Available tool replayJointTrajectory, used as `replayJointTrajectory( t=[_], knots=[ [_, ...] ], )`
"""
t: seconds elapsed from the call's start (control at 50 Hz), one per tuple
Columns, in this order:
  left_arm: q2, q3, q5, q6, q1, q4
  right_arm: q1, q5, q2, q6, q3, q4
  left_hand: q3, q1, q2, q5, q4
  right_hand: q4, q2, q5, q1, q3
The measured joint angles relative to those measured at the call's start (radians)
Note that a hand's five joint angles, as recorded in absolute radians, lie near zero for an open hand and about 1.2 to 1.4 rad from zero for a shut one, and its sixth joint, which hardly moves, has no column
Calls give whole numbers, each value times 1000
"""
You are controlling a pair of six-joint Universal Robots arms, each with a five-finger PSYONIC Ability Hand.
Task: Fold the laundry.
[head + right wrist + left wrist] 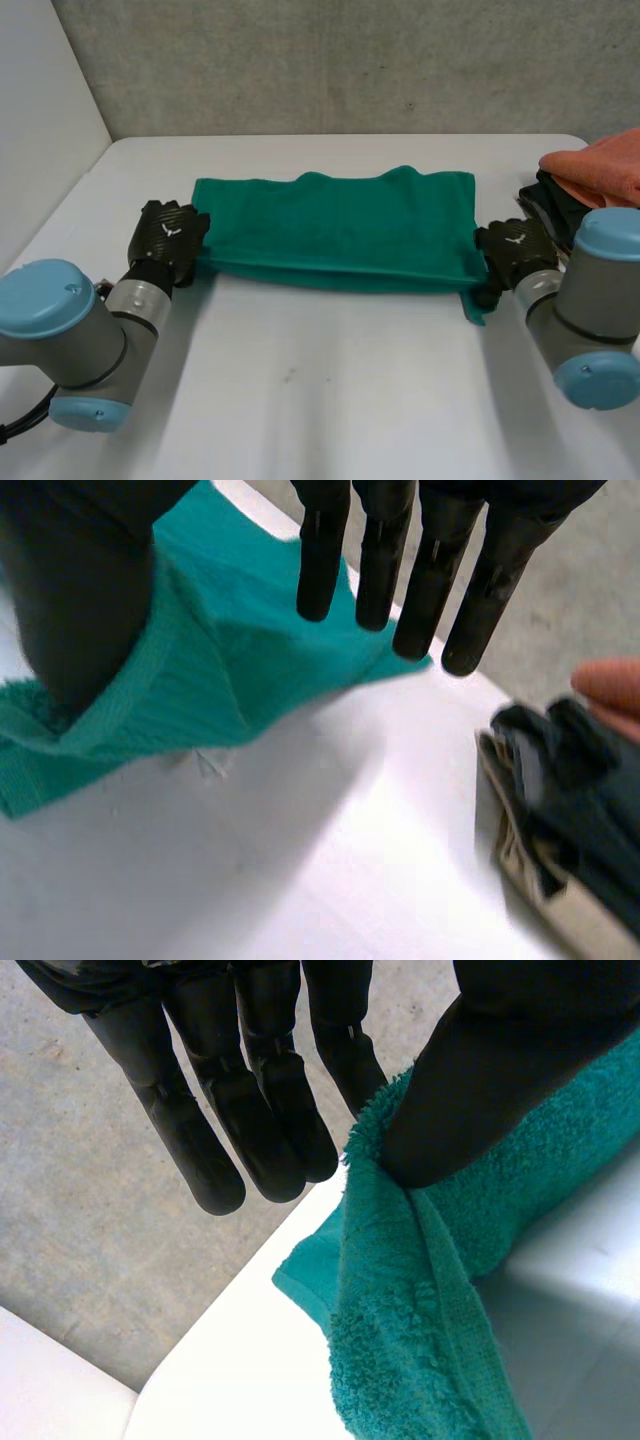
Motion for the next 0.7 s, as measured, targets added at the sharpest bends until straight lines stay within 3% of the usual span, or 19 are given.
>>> replayJointTrajectory(
  t=[0.16,0.26,0.3,0.32,0.44,0.56,0.7],
  knots=[
    [1,3,0,2,9,-1,-91,-19,1,186,-37,118,0,0,0,0,0,-39,-22,-45,-23,-31],
    [2,3,-1,0,17,-1,-135,-118,18,361,-65,217,0,0,0,0,0,-37,-22,-45,-23,-31],
    [2,3,-1,0,17,-1,-135,-118,18,361,-65,217,0,0,0,0,0,-37,-22,-45,-23,-31],
    [2,3,-1,-1,22,-1,-142,-182,23,427,-68,249,0,0,0,0,0,-27,-20,-20,-20,-25],
    [3,4,-3,-2,31,-2,-138,-249,23,490,-69,273,0,0,0,0,0,19,-19,14,-20,18],
    [9,8,-4,0,49,-7,-131,-252,34,493,-76,269,0,0,0,0,0,43,34,32,19,46],
    [10,14,-2,-5,77,-47,-122,-228,63,482,-89,255,0,0,0,0,0,630,633,593,529,630]
  ],
)
